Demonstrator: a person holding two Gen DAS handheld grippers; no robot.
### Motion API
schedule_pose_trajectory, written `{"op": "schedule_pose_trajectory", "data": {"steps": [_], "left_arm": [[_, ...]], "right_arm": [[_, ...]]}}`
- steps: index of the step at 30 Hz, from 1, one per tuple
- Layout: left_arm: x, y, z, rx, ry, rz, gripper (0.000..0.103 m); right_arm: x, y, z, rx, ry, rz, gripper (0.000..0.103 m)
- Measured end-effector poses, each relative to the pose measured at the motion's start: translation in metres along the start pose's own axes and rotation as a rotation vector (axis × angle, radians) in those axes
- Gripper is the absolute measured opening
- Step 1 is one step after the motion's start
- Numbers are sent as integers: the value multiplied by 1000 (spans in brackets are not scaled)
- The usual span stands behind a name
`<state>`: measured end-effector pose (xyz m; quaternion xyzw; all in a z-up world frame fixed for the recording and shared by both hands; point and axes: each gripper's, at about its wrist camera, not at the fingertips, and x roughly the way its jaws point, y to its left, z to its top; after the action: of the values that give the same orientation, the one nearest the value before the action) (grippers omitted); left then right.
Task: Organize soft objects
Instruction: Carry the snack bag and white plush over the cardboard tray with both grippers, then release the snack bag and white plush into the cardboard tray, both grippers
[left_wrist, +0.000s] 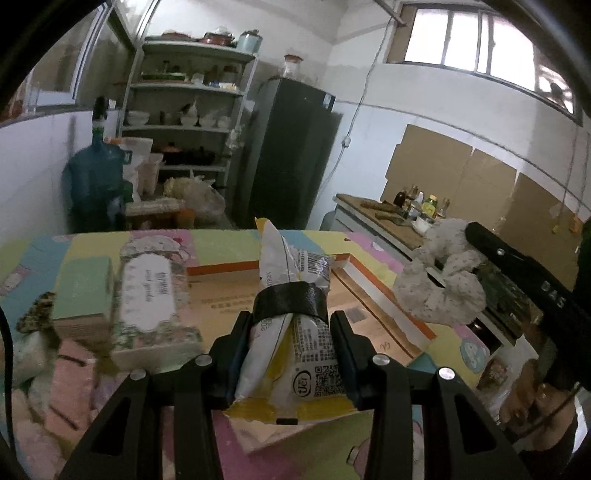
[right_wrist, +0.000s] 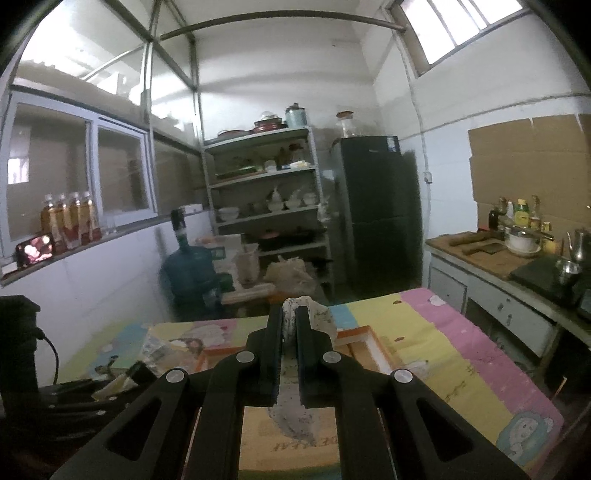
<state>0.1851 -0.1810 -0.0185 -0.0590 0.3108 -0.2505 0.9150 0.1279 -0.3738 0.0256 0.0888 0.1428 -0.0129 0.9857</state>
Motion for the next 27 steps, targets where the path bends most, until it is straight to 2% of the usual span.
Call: {"op": "schedule_pose_trajectory", "data": {"steps": [16, 27], "left_arm": [[67, -20, 9, -5, 82, 61, 43], [97, -30, 1, -7, 153, 67, 43]], "right_arm": [[27, -50, -9, 48, 51, -29, 7], [53, -70, -32, 86, 144, -8, 7]]}}
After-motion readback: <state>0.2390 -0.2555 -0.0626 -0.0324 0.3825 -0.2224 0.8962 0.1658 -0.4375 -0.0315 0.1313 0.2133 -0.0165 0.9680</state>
